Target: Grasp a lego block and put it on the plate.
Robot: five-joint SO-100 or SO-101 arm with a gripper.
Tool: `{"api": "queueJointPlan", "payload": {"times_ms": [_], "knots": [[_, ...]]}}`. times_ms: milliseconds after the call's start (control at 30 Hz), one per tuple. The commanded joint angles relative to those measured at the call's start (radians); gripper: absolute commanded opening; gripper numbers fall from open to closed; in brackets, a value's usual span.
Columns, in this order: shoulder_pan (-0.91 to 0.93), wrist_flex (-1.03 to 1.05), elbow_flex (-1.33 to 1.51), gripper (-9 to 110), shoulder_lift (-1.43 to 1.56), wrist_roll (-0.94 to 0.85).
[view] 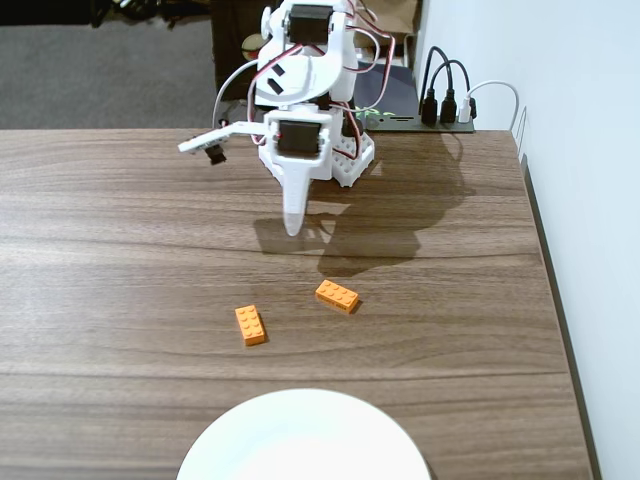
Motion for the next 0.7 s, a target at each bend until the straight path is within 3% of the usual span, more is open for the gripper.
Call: {"api": "queueJointPlan", "payload": {"times_ms": [0, 300, 667], "knots": [[0.014, -0.015, -0.006, 1, -0.012, 0.006], [0.109, -0.101, -0.069, 1, -0.117, 0.006], [0.238, -0.172, -0.311, 1, -0.485, -0.041]]}}
